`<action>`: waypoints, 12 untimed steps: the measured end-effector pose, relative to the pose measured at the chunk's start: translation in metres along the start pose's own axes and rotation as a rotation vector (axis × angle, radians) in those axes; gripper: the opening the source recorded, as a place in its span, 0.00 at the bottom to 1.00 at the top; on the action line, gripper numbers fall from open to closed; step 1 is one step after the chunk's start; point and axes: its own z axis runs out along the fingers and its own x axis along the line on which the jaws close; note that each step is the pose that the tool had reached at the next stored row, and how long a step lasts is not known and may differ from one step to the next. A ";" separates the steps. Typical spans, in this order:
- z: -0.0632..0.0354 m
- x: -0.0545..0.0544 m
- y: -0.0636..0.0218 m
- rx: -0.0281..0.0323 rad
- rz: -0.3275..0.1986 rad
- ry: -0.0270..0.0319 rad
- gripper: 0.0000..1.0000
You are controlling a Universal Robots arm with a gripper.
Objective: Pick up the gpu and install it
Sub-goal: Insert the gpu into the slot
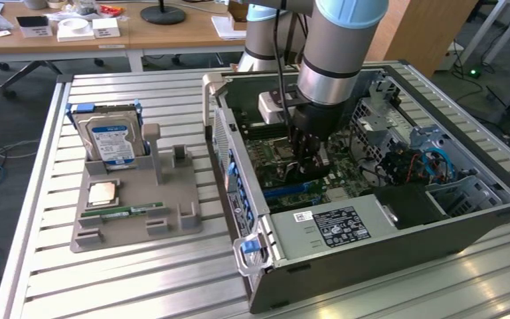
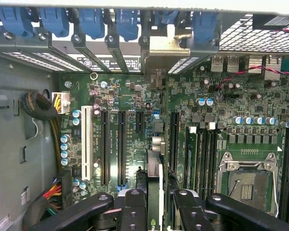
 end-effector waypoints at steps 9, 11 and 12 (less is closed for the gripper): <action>0.0014 0.000 0.0006 0.0001 0.000 -0.0002 0.26; 0.0017 0.000 0.0007 0.0000 0.000 0.0000 0.26; 0.0024 0.000 0.0006 0.0001 0.000 -0.0001 0.26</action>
